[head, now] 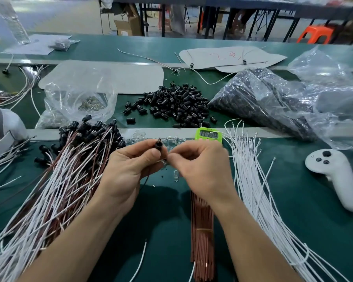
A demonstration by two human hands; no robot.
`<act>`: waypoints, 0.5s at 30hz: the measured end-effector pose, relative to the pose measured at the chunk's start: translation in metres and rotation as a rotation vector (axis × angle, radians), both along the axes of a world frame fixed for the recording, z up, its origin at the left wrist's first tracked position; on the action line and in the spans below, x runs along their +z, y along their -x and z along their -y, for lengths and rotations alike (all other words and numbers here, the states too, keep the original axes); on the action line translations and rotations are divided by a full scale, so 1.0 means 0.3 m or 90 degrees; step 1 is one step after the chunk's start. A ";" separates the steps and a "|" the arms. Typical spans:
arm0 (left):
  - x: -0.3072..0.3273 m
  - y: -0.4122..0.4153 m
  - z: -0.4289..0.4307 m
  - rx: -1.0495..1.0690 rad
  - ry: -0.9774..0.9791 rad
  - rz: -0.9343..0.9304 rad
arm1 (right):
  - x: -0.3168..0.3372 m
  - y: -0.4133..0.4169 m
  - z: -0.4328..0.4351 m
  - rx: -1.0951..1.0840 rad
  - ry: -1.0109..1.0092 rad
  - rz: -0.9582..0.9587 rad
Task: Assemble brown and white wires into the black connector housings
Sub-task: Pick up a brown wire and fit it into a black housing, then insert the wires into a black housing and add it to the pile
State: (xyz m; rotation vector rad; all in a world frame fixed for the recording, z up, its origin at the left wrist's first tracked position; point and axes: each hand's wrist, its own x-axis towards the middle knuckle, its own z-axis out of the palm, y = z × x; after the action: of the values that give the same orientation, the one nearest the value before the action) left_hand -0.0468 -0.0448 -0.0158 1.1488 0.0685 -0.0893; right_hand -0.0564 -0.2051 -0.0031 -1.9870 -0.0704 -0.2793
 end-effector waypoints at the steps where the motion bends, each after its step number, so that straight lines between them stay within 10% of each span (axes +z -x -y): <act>1: 0.001 -0.001 0.001 0.011 -0.003 -0.012 | 0.024 -0.007 0.028 -0.032 0.012 0.011; 5: 0.004 0.000 0.002 0.023 -0.008 -0.038 | 0.140 -0.012 0.188 -0.139 0.097 -0.033; 10: 0.008 0.006 0.001 0.017 -0.032 -0.044 | 0.158 0.070 0.293 -0.156 0.571 -0.330; 15: 0.003 0.007 0.008 0.015 -0.046 -0.048 | 0.089 0.136 0.247 -0.152 0.598 -0.370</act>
State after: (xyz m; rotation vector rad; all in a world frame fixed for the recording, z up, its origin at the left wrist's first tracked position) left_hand -0.0490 -0.0472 -0.0150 1.2167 0.1534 -0.1093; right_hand -0.0973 -0.2791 0.0234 -2.9353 0.4944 0.2498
